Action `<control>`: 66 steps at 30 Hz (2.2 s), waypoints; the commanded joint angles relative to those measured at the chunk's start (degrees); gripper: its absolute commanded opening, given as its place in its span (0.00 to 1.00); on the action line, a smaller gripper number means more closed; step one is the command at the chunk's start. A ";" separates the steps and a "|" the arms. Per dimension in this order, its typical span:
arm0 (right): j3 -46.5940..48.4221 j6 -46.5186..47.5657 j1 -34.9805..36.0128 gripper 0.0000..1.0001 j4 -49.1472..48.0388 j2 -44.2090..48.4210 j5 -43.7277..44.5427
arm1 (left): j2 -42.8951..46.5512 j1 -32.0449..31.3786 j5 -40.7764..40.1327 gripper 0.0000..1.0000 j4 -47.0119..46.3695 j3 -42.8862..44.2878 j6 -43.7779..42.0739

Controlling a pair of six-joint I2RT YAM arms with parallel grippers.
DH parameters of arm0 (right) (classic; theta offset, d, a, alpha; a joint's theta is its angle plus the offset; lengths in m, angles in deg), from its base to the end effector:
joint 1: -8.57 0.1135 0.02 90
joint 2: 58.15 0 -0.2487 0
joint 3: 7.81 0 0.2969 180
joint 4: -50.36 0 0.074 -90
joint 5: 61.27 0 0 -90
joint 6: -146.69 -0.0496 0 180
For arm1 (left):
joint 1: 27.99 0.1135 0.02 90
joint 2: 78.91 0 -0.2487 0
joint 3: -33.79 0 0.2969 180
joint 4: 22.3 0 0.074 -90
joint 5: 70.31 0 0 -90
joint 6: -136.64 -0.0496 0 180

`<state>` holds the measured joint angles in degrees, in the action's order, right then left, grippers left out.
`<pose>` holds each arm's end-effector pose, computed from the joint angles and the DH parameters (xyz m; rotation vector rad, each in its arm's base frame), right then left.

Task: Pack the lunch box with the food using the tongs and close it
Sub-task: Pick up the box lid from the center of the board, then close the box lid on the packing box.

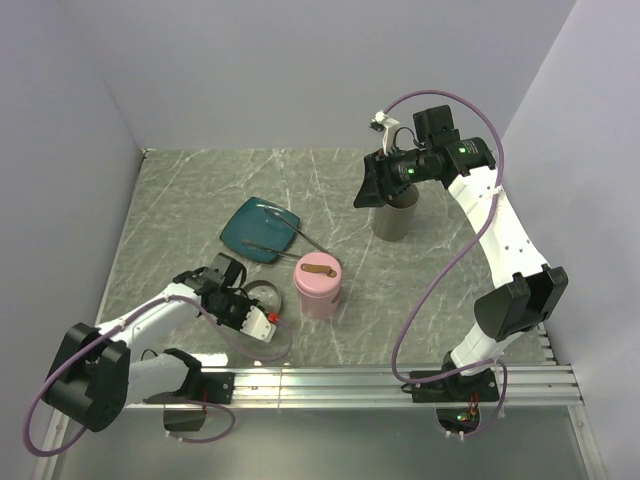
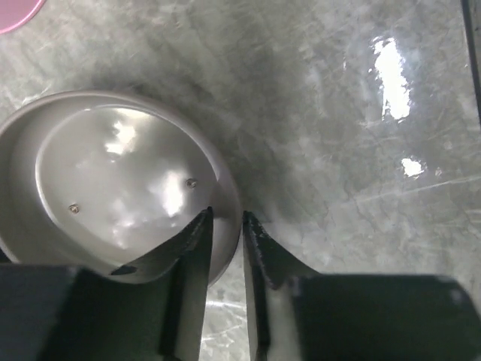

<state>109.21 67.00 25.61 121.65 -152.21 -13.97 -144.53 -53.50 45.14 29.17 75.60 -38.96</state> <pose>0.3577 0.1448 0.3949 -0.8756 2.1524 0.9482 0.1886 -0.1136 0.1053 2.2535 1.4509 -0.3504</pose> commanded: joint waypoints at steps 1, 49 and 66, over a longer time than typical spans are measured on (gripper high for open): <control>0.46 0.24 -0.34 0.68 0.22 0.55 0.25 | -0.20 -1.29 0.04 0.26 -1.75 -1.41 0.35; -23.18 -1.60 -6.40 0.71 -36.33 26.56 -16.95 | -8.64 3.28 32.29 0.00 -95.61 36.82 162.06; -7.09 20.09 5.37 0.71 -24.49 17.51 -8.37 | -12.51 3.54 36.07 0.00 -100.72 36.29 170.59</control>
<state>98.59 77.45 30.18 91.07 -135.89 -24.83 -157.01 -50.18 79.55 -67.75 110.85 130.17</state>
